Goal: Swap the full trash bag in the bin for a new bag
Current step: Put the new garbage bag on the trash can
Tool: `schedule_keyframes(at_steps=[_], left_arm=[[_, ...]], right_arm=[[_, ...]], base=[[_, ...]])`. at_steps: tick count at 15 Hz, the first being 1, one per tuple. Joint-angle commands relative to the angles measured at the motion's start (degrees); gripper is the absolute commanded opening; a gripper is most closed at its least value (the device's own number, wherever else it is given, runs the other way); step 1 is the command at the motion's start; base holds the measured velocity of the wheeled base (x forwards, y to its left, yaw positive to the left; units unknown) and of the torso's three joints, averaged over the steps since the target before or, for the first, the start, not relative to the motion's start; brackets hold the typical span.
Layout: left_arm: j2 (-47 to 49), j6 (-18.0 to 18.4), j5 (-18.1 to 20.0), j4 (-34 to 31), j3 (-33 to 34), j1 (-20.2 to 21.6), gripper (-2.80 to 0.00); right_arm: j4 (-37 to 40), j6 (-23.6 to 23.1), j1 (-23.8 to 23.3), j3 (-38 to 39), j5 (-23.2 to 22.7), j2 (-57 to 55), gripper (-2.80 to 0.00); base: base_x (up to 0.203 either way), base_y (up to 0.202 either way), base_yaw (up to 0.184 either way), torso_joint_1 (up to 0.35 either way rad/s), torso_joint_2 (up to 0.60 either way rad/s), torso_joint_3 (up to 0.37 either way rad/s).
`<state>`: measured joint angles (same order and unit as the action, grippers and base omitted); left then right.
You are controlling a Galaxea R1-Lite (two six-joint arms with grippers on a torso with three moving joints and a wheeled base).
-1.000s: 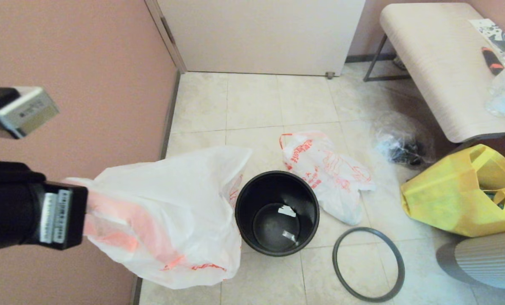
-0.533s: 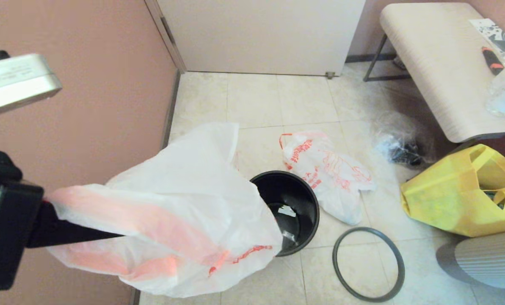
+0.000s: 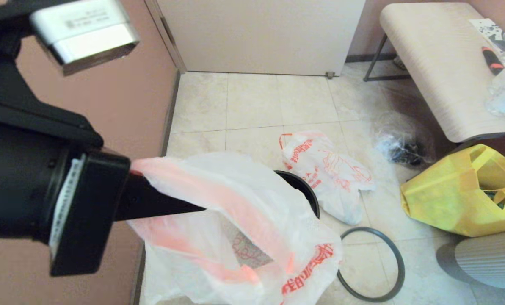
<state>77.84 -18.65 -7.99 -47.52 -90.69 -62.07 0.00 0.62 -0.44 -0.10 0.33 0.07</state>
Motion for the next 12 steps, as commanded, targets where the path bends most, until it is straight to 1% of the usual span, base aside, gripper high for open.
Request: schedule_keyframes(at_steps=[1, 3, 4, 6, 7, 9, 12], left_arm=[[2.9, 0.4, 3.4, 0.2, -3.0, -0.7, -2.80], [4.8, 0.2, 7.4, 0.5, -4.0, 0.1, -2.80], [6.2, 0.2, 8.8, 1.0, -5.6, 0.7, -2.80], [10.8, -0.3, 10.9, 2.4, -9.0, 3.2, -2.80], [13.0, -0.7, 11.8, 3.2, -9.9, 5.2, -2.80], [15.1, -0.6, 16.0, 9.2, -11.4, 8.6, -2.80], [18.0, -0.7, 19.3, 13.4, -15.0, 11.3, -2.80]], right_arm=[[0.0, 0.0, 0.0, 0.0, 0.0, -0.1, -2.80], [0.0, 0.0, 0.0, 0.0, 0.0, -0.1, -2.80], [0.0, 0.0, 0.0, 0.0, 0.0, -0.1, -2.80], [0.0, 0.0, 0.0, 0.0, 0.0, -0.1, -2.80], [0.0, 0.0, 0.0, 0.0, 0.0, -0.1, -2.80], [0.0, 0.0, 0.0, 0.0, 0.0, -0.1, -2.80], [0.0, 0.0, 0.0, 0.0, 0.0, -0.1, -2.80]], base=[[0.000, 0.000, 0.000, 0.000, 0.00, 0.000], [0.000, 0.000, 0.000, 0.000, 0.00, 0.000], [0.000, 0.000, 0.000, 0.000, 0.00, 0.000], [0.000, 0.000, 0.000, 0.000, 0.00, 0.000], [0.000, 0.000, 0.000, 0.000, 0.00, 0.000], [0.000, 0.000, 0.000, 0.000, 0.00, 0.000], [0.000, 0.000, 0.000, 0.000, 0.00, 0.000]])
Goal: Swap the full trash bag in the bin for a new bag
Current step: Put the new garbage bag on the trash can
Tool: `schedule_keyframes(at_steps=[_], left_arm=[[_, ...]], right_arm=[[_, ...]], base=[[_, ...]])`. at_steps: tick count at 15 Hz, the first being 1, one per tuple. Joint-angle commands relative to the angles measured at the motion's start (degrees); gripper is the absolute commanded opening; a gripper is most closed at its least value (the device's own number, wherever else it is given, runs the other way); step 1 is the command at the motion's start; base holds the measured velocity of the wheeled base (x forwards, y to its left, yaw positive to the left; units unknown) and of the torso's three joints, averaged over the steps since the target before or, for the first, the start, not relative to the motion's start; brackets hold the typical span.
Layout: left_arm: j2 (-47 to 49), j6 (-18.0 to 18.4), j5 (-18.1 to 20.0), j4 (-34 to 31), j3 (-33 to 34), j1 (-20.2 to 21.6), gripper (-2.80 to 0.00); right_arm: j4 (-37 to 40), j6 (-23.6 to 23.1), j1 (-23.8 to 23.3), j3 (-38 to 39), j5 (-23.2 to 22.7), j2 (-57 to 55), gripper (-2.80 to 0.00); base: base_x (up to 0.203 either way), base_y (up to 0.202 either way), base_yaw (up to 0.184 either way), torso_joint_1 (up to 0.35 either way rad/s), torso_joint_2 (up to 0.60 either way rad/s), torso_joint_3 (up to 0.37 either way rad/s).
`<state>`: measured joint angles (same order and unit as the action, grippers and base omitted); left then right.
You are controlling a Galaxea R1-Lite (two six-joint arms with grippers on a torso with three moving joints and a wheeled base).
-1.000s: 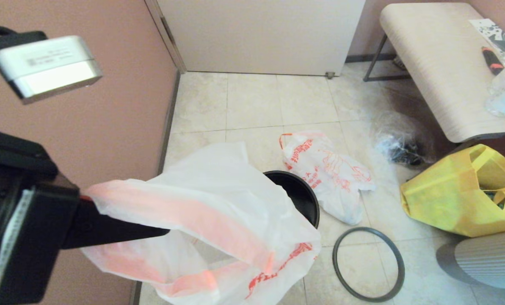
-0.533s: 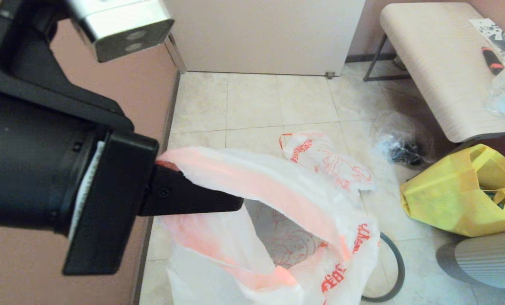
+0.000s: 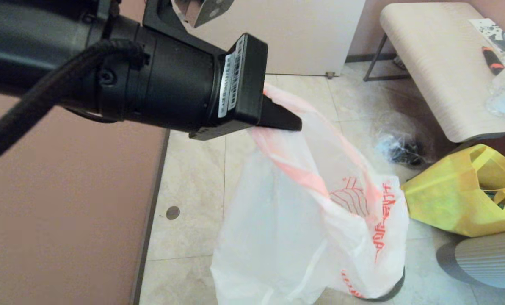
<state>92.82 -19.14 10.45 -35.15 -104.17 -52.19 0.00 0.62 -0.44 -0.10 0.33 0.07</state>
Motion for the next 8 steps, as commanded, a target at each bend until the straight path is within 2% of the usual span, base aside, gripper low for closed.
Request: schedule_keyframes(at_steps=[1, 6, 8], left_arm=[[4.9, -0.3, 1.8, 3.2, -2.4, 2.5, -2.80], [16.3, -2.5, 2.2, 7.9, -6.1, 9.5, -2.80], [20.4, -3.7, 2.3, 13.0, -6.4, 14.1, -2.80]], right_arm=[[0.0, 0.0, 0.0, 0.0, 0.0, -0.1, -2.80], [0.0, 0.0, 0.0, 0.0, 0.0, -0.1, -2.80], [0.0, 0.0, 0.0, 0.0, 0.0, -0.1, -2.80]], base=[[0.000, 0.000, 0.000, 0.000, 0.00, 0.000], [0.000, 0.000, 0.000, 0.000, 0.00, 0.000], [0.000, 0.000, 0.000, 0.000, 0.00, 0.000]])
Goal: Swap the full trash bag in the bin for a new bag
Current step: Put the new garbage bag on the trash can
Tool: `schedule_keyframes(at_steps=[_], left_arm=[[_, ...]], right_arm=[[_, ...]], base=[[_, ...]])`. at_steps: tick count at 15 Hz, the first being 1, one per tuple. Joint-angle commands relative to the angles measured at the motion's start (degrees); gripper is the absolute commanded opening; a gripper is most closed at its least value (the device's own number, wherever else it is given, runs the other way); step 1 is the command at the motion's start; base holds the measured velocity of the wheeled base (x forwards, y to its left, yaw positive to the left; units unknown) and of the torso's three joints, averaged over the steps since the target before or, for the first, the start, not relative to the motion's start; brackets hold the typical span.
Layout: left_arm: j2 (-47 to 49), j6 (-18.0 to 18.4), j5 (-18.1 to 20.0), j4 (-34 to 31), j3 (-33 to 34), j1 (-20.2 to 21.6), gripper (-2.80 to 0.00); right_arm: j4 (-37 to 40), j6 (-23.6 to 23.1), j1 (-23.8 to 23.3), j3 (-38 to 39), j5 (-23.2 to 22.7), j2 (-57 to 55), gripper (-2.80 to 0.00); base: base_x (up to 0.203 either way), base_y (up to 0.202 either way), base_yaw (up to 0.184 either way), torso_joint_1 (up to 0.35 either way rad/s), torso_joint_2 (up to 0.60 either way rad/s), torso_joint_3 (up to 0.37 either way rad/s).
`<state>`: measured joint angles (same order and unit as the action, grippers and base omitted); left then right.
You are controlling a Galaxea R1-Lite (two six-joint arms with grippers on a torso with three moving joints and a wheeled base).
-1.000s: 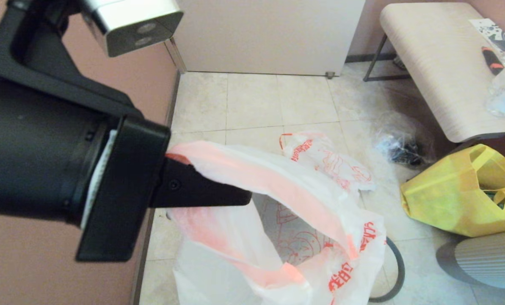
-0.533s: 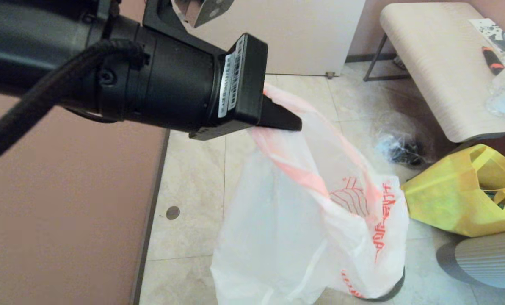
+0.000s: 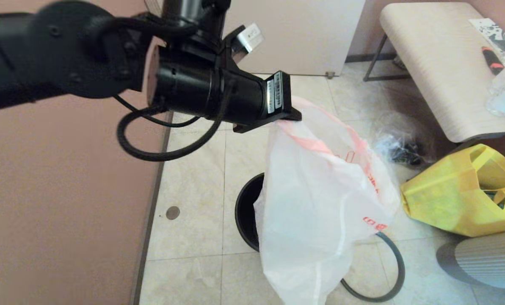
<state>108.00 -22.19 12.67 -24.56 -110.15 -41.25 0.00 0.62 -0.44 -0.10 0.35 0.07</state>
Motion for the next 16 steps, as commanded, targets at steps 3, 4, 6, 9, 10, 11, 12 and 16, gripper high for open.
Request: schedule_keyframes(at_steps=[3, 4, 6, 9, 10, 11, 12, 16], left_arm=[[7.8, -3.0, 2.0, 6.7, -0.4, 8.6, -2.80], [7.8, -3.7, 3.1, 6.8, 0.0, 9.7, -2.80], [6.7, -3.7, 4.7, 6.7, 0.8, 12.5, -2.80], [2.1, -3.4, 6.3, 6.9, 5.4, 14.1, -2.80], [0.8, -3.3, 6.3, 6.9, 6.8, 14.2, -2.80], [-0.2, -3.3, 6.2, 7.1, 8.0, 15.1, -2.80], [-0.7, -3.4, 6.3, 7.5, 9.0, 16.5, -2.80], [-1.3, -5.3, 5.4, 19.7, 16.1, 20.2, -2.80]], right_arm=[[0.0, 0.0, 0.0, 0.0, 0.0, -0.1, -2.80], [0.0, 0.0, 0.0, 0.0, 0.0, -0.1, -2.80], [0.0, 0.0, 0.0, 0.0, 0.0, -0.1, -2.80], [0.0, 0.0, 0.0, 0.0, 0.0, -0.1, -2.80], [0.0, 0.0, 0.0, 0.0, 0.0, -0.1, -2.80], [0.0, 0.0, 0.0, 0.0, 0.0, -0.1, -2.80], [0.0, 0.0, 0.0, 0.0, 0.0, -0.1, -2.80], [0.0, 0.0, 0.0, 0.0, 0.0, -0.1, -2.80]], base=[[0.000, 0.000, 0.000, 0.000, 0.00, 0.000], [0.000, 0.000, 0.000, 0.000, 0.00, 0.000], [0.000, 0.000, 0.000, 0.000, 0.00, 0.000], [0.000, 0.000, 0.000, 0.000, 0.00, 0.000], [0.000, 0.000, 0.000, 0.000, 0.00, 0.000], [0.000, 0.000, 0.000, 0.000, 0.00, 0.000], [0.000, 0.000, 0.000, 0.000, 0.00, 0.000], [0.000, 0.000, 0.000, 0.000, 0.00, 0.000]])
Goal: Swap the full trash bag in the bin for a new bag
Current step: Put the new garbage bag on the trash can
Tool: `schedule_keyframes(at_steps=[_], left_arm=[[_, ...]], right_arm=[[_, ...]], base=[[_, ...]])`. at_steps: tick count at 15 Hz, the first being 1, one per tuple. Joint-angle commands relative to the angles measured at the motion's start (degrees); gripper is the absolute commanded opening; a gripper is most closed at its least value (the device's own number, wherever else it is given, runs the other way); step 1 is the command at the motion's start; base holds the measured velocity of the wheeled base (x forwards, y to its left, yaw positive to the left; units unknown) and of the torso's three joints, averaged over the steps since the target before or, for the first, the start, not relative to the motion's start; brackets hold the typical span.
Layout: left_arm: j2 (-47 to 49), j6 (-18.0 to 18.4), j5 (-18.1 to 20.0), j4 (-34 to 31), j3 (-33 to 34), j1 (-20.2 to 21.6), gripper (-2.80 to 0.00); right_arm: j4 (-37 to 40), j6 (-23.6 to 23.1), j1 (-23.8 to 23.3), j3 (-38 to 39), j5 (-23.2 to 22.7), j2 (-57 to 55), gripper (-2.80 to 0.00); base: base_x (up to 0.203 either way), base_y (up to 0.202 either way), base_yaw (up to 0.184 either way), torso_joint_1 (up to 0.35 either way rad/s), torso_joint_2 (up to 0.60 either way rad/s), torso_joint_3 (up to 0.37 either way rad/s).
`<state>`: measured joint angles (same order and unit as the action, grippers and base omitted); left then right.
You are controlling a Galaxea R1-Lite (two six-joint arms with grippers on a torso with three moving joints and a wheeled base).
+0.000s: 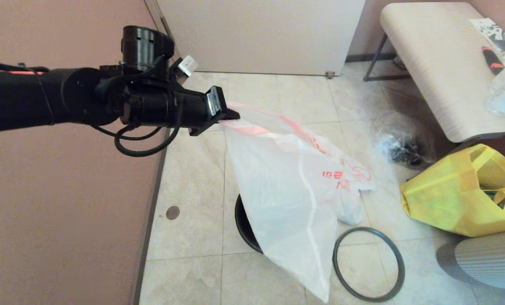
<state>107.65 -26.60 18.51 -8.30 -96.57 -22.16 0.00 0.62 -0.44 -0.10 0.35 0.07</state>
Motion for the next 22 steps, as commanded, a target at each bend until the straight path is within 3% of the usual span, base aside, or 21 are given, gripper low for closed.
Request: schedule_keyframes(at_steps=[1, 4, 7, 11, 13, 16, 18, 22], left_arm=[[-1.0, -2.0, -1.7, 5.4, 3.6, 1.6, -2.80], [-2.8, -2.0, -4.9, 10.4, 9.9, 2.8, -2.80], [-5.3, -0.2, -5.3, 14.1, 17.4, 2.9, -2.80], [-9.5, 0.9, -4.2, 23.5, 27.6, 2.9, -2.80], [-12.2, 0.7, -2.7, 23.9, 28.2, 2.5, -2.80], [-14.2, 0.4, -2.0, 23.0, 29.4, 1.5, -2.80], [-14.7, 0.2, -2.1, 23.1, 29.9, 1.4, -2.80], [-12.9, -0.2, -2.3, 23.4, 29.5, 1.7, -2.80]], right_arm=[[0.1, -0.1, 0.0, 0.0, 0.0, -0.1, -2.80], [0.2, -1.3, 0.6, 0.0, -0.1, -0.1, -2.80], [1.7, -3.5, 0.6, -1.6, -0.3, -2.1, -2.80], [3.8, -4.5, 0.7, -12.4, -5.1, -25.7, -2.80], [3.8, -5.1, 2.0, -18.8, -6.5, -41.9, -2.80], [3.8, -1.8, 10.1, -28.0, -5.6, -62.1, -2.80], [2.3, 4.2, 18.6, -32.8, -1.2, -74.6, -2.80], [-8.9, 12.5, 28.5, -37.9, 3.4, -96.1, -2.80]], base=[[0.000, 0.000, 0.000, 0.000, 0.00, 0.000], [0.000, 0.000, 0.000, 0.000, 0.00, 0.000], [0.000, 0.000, 0.000, 0.000, 0.00, 0.000], [0.000, 0.000, 0.000, 0.000, 0.00, 0.000], [0.000, 0.000, 0.000, 0.000, 0.00, 0.000], [0.000, 0.000, 0.000, 0.000, 0.00, 0.000], [0.000, 0.000, 0.000, 0.000, 0.00, 0.000], [0.000, 0.000, 0.000, 0.000, 0.00, 0.000]])
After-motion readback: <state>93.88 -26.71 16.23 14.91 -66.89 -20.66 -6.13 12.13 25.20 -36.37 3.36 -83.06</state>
